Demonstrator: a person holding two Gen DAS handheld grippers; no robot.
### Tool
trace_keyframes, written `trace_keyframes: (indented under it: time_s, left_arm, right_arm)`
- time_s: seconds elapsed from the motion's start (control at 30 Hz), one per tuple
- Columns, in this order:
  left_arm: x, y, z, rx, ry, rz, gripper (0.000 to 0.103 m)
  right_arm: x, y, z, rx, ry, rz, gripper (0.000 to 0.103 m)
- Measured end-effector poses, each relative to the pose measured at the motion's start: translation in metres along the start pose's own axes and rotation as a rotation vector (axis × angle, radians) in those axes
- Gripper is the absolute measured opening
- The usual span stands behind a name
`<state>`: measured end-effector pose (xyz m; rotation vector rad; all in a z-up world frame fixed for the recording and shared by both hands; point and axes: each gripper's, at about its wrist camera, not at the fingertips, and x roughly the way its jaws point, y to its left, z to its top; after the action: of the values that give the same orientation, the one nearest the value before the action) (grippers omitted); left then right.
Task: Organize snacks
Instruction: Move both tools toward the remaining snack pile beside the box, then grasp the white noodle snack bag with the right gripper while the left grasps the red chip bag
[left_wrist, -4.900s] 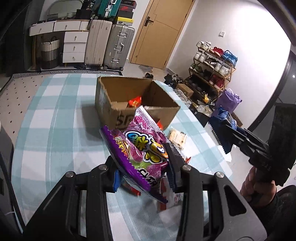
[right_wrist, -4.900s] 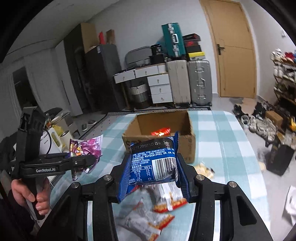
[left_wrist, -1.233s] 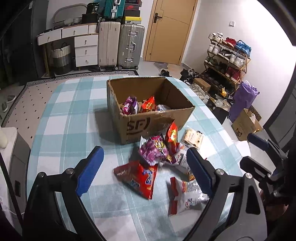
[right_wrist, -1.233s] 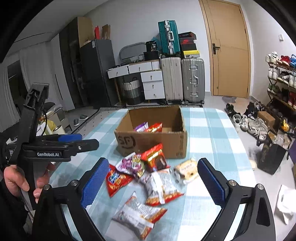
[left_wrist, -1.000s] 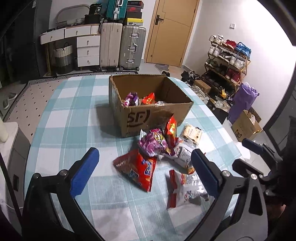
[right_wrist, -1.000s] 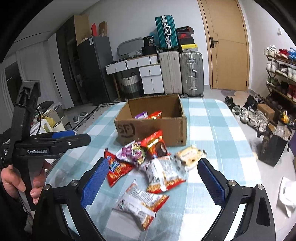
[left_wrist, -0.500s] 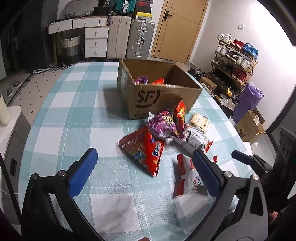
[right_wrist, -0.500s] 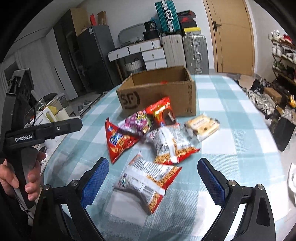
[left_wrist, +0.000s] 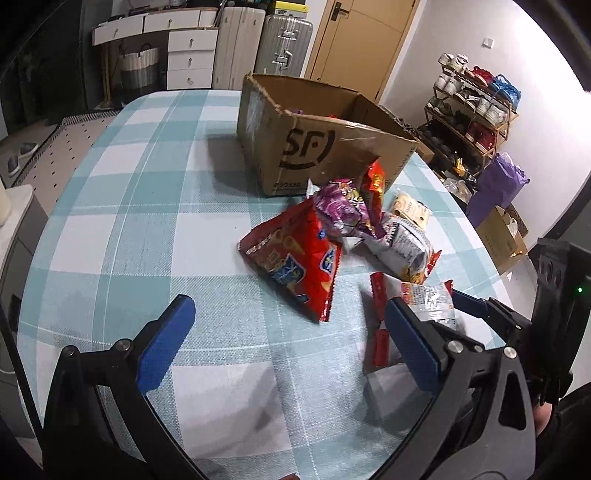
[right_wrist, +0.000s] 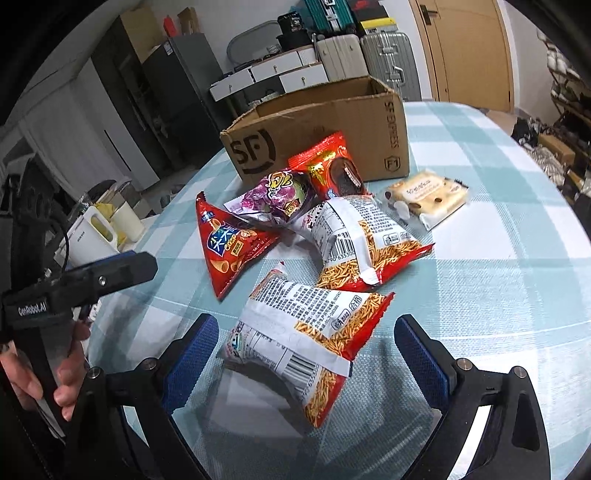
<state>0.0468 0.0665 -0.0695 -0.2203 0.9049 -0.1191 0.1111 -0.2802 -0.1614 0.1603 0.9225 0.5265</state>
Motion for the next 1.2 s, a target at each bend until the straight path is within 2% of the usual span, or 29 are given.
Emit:
trace_keyframes:
  time_s: [0.13,0.2,0.27,0.3,0.37,0.47,0.7,1.2]
  left_arm:
    - [0.004,0.009,-0.002,-0.019,0.010,0.003,0.102]
    - [0.004,0.013,-0.003,-0.025,0.013,0.007,0.102]
    - [0.005,0.018,-0.005,-0.034,0.021,0.012,0.102]
    - [0.005,0.020,-0.005,-0.037,0.024,0.013,0.102]
    - [0.005,0.025,-0.007,-0.050,0.027,0.012,0.102]
    - [0.004,0.032,-0.008,-0.065,0.029,0.018,0.102]
    - [0.005,0.037,-0.013,-0.087,0.041,0.017,0.102]
    - [0.014,0.032,-0.007,-0.098,0.049,-0.002,0.102]
  right_arm:
    - [0.009,0.000,0.004,0.017,0.011,0.027,0.096]
    - [0.015,0.004,0.004,0.009,0.026,0.031,0.088]
    - [0.024,0.011,0.005,-0.020,0.052,0.030,0.073]
    - [0.025,0.015,0.004,-0.035,0.045,0.027,0.073]
    - [0.030,0.022,0.004,-0.065,0.055,0.049,0.062]
    - [0.031,0.026,0.003,-0.087,0.042,0.044,0.059]
    - [0.027,0.018,0.000,-0.047,0.035,0.066,0.057]
    - [0.003,0.019,-0.007,-0.093,-0.008,0.096,0.057]
